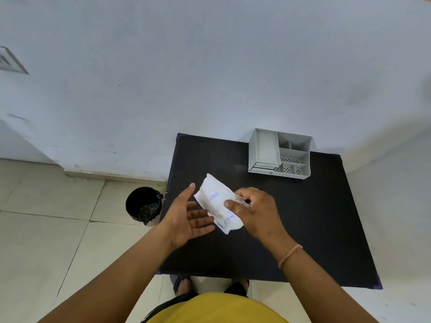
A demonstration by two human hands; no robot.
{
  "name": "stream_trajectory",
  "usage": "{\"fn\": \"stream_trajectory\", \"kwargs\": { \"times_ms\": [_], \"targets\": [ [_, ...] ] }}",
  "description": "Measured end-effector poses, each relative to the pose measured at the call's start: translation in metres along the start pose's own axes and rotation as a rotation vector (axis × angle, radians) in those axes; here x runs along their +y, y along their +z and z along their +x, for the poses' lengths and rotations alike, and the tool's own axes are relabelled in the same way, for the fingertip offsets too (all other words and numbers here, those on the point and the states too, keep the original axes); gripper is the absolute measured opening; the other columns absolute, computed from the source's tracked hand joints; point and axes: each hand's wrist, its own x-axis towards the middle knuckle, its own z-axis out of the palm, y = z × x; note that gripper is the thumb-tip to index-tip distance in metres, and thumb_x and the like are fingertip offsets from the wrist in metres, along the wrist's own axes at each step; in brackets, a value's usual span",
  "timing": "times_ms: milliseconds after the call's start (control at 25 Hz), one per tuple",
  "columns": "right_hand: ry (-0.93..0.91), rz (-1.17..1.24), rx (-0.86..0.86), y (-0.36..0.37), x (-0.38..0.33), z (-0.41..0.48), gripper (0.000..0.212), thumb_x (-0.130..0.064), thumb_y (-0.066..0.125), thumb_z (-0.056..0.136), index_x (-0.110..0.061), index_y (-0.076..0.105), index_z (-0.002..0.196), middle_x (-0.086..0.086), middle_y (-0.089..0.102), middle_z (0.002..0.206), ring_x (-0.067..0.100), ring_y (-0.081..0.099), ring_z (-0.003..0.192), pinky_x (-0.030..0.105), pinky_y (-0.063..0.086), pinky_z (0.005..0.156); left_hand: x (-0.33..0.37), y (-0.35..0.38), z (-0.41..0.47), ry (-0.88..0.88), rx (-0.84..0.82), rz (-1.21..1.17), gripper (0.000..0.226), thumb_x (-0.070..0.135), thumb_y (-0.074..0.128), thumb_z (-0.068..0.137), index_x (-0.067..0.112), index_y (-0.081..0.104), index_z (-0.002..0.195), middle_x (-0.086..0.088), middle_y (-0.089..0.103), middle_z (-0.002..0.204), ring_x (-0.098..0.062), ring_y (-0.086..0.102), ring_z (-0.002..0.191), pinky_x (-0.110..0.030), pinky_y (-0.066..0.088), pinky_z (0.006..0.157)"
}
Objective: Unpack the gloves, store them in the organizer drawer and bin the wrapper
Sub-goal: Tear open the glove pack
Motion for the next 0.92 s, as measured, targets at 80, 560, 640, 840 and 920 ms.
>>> {"fn": "stream_trajectory", "kwargs": {
  "times_ms": [80, 560, 640, 840, 920],
  "targets": [
    [0.189, 0.204, -0.063, 0.008, 0.0, -0.002, 0.016, -0.031, 0.081, 0.088, -0.017, 0.073, 0.085, 0.002, 0.075, 0.087, 0.022, 0.072, 0.076, 0.028, 0.055, 0.061, -0.008, 0.01, -0.016, 0.123, 0.004, 0.134, 0.056, 0.067, 0.081, 0.079, 0.02, 0.078, 0.111, -0.022, 0.078, 0.119, -0.036, 0.084, 0.094, -0.048, 0.068, 0.076],
    [0.471, 0.794, -0.39, 0.011, 0.012, -0.027, 0.029, -0.011, 0.083, 0.087, -0.012, 0.076, 0.114, 0.016, 0.08, 0.114, 0.034, 0.078, 0.105, 0.046, 0.066, 0.086, -0.017, 0.036, -0.044, 0.243, -0.006, 0.374, 0.027, 0.034, 0.058, 0.11, 0.021, 0.081, 0.107, -0.003, 0.087, 0.098, -0.023, 0.085, 0.089, -0.033, 0.068, 0.065],
    [0.5, 0.88, -0.391, 0.01, 0.017, -0.025, 0.025, -0.016, 0.082, 0.087, -0.014, 0.077, 0.112, 0.015, 0.08, 0.117, 0.036, 0.077, 0.106, 0.051, 0.064, 0.092, -0.015, 0.033, -0.043, 0.202, -0.014, 0.301, 0.028, 0.035, 0.056, 0.111, 0.021, 0.08, 0.112, -0.007, 0.087, 0.102, -0.028, 0.085, 0.092, -0.039, 0.069, 0.07],
    [0.6, 1.108, -0.215, 0.006, 0.02, -0.02, 0.014, -0.014, 0.074, 0.093, -0.019, 0.079, 0.105, 0.01, 0.072, 0.096, 0.017, 0.069, 0.075, 0.042, 0.061, 0.082, -0.003, 0.022, -0.039, 0.239, 0.077, 0.272, 0.022, 0.024, 0.061, 0.109, 0.022, 0.083, 0.108, -0.005, 0.086, 0.092, -0.022, 0.084, 0.085, -0.036, 0.069, 0.073],
    [0.554, 0.767, -0.147, 0.003, 0.014, -0.02, 0.011, -0.018, 0.072, 0.095, -0.021, 0.076, 0.105, 0.007, 0.072, 0.102, 0.015, 0.071, 0.081, 0.034, 0.064, 0.075, 0.004, 0.018, -0.037, 0.316, 0.112, 0.385, 0.019, 0.017, 0.066, 0.105, 0.021, 0.085, 0.107, -0.002, 0.081, 0.08, -0.018, 0.079, 0.076, -0.034, 0.069, 0.073]
  ]
}}
